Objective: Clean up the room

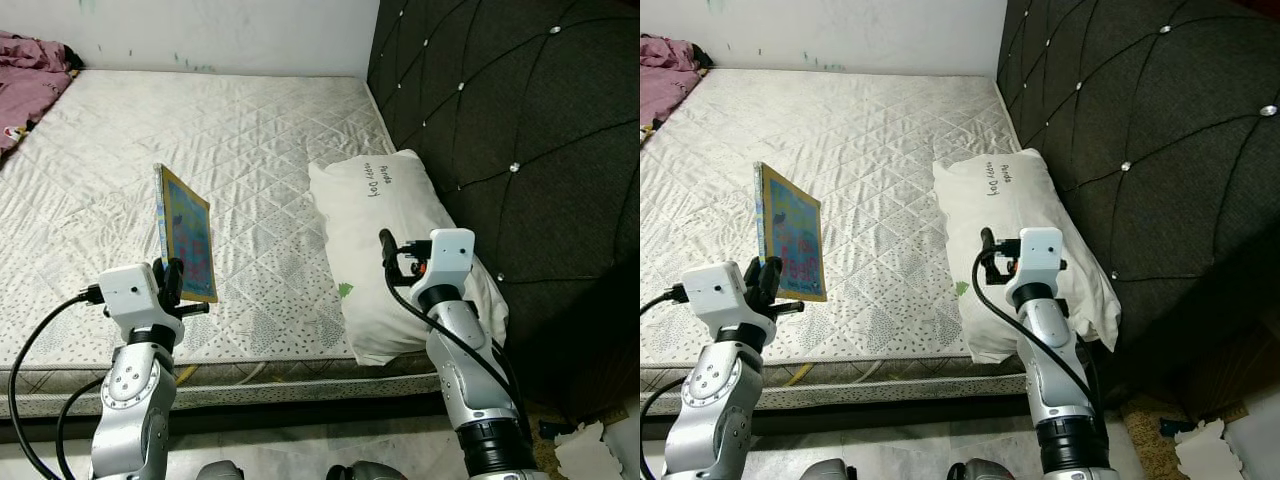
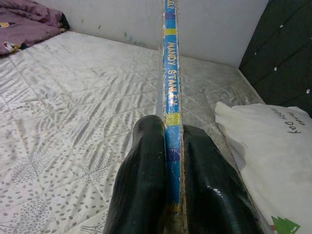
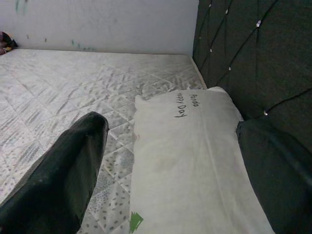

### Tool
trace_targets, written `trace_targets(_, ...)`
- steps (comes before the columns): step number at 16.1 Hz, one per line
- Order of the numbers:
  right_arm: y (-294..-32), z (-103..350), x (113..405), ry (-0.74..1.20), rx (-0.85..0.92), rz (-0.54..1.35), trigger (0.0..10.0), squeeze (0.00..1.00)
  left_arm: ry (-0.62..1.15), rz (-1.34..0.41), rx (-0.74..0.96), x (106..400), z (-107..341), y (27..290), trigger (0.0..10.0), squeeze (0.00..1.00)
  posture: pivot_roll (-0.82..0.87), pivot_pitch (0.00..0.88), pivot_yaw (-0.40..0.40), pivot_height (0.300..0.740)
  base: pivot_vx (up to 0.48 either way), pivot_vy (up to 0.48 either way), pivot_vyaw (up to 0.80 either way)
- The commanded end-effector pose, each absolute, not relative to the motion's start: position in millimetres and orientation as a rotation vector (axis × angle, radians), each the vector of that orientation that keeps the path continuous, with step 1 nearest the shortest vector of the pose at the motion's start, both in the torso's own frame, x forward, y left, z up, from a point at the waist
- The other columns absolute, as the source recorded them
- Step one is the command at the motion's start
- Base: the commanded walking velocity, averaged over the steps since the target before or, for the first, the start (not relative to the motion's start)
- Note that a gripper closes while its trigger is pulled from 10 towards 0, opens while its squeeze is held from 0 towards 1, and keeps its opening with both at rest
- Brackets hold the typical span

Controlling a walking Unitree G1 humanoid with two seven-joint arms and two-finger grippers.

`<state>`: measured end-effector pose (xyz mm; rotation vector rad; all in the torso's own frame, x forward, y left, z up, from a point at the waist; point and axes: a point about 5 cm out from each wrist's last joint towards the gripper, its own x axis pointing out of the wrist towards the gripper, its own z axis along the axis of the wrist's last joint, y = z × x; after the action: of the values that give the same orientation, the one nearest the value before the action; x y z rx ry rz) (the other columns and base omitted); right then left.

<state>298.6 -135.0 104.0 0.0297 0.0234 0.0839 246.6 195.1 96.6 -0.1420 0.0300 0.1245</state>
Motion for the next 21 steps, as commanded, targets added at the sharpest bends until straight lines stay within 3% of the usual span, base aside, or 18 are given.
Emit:
trace_targets(1,-134.1,106.8,300.6,0.018,0.031,0.089,10.0,0.0,-0.018,0.129,-0.132,250.6,107.2,195.4,10.0,0.0,-0.04,0.022,-0.043,0.7,0.0,0.0,0.0)
trace_targets(5,-133.4,107.1,301.5,0.02,0.034,0.098,10.0,0.0,-0.033,0.138,-0.122,253.0,109.8,195.4,10.0,0.0,-0.05,0.024,-0.04,0.665,0.0,0.0,0.0)
trace_targets(21,-119.9,106.2,304.3,0.033,-0.041,0.202,10.0,0.0,-0.063,0.152,-0.111,257.7,115.0,202.1,10.0,0.0,-0.05,0.024,-0.05,0.665,0.04,0.0,0.0)
